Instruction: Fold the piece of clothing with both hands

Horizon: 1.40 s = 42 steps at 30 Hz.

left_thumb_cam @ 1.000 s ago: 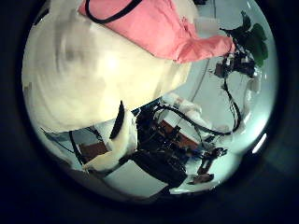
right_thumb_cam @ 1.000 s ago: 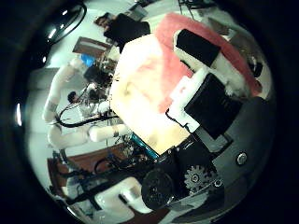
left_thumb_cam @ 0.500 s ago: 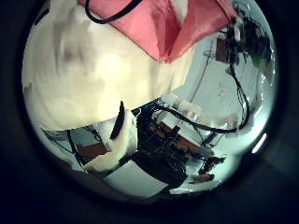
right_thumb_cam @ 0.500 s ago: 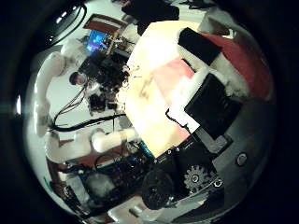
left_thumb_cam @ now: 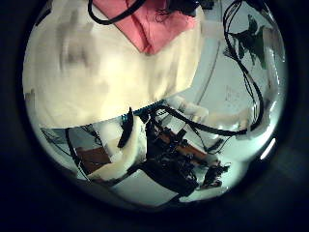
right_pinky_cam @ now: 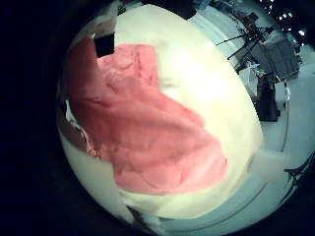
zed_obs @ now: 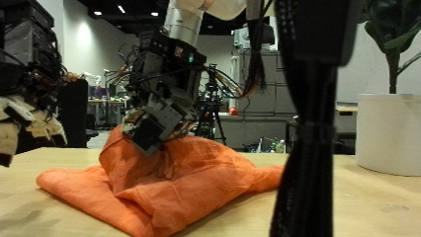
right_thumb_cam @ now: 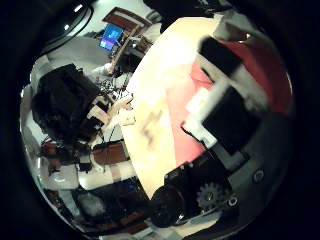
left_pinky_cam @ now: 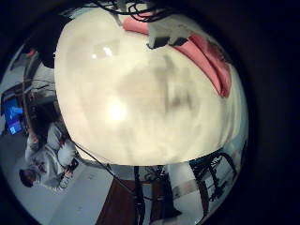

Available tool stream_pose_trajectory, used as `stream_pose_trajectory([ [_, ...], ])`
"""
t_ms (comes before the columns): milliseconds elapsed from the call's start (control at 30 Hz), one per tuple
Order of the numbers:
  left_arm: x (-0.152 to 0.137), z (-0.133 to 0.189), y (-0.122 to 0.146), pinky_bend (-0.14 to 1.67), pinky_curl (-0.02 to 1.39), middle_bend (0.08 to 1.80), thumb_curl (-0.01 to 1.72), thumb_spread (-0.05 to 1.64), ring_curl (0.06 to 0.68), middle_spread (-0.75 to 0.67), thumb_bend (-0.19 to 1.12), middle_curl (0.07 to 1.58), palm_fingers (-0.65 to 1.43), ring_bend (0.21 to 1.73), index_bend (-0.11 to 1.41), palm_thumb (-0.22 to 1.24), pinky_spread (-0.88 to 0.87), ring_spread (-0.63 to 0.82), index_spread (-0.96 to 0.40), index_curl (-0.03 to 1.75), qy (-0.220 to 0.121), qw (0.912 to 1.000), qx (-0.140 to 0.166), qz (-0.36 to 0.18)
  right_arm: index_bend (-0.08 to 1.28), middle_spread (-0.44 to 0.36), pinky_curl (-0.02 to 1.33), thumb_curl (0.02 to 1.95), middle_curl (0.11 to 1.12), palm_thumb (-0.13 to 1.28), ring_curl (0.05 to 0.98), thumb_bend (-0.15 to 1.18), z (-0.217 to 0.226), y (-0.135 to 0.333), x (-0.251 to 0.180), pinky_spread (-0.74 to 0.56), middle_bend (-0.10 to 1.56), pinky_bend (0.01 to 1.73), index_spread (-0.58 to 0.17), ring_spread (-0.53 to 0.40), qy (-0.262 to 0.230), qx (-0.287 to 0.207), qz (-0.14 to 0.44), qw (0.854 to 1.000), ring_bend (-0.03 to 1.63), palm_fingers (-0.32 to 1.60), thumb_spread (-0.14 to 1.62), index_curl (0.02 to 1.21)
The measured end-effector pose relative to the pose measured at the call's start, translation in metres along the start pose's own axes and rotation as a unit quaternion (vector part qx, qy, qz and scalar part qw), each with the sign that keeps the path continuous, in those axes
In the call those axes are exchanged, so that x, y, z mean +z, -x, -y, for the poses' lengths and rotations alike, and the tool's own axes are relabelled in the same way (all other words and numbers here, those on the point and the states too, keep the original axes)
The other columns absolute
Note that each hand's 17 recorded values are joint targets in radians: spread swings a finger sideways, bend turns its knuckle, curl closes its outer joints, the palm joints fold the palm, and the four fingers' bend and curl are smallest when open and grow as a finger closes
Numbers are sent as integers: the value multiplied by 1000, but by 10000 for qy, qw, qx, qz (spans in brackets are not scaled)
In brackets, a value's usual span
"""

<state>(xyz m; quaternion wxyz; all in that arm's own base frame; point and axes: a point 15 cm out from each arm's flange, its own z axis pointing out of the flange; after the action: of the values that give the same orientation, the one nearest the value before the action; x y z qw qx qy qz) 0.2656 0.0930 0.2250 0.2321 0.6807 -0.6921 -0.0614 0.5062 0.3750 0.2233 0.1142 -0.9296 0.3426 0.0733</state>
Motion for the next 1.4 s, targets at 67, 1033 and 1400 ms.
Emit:
stream_pose_trajectory([
  [67,3,-3,-2,350,320,182,316,1153,228,319,-20,269,-27,434,158,390,479,545,88,276,10,10000,-24,0,475,-63,605,688,728,1044,554,-4,1,3,-3,-287,752,930,-366,-146,-69,-38,167,9998,1009,129,1277,858],
  [1033,-65,-61,-147,318,311,193,329,1150,222,298,-17,290,62,429,172,461,474,533,101,308,-842,9928,776,359,328,33,291,443,388,673,238,-32,-273,45,-271,361,309,327,-389,205,710,1930,507,9773,340,72,1362,450],
  [1400,-56,-81,-149,311,309,190,336,1134,220,287,-19,299,82,427,168,495,465,519,95,315,-518,9927,777,769,250,75,283,314,352,559,219,-12,-417,54,-187,352,218,221,-383,216,2070,2605,-49,9430,216,116,1393,399],
])
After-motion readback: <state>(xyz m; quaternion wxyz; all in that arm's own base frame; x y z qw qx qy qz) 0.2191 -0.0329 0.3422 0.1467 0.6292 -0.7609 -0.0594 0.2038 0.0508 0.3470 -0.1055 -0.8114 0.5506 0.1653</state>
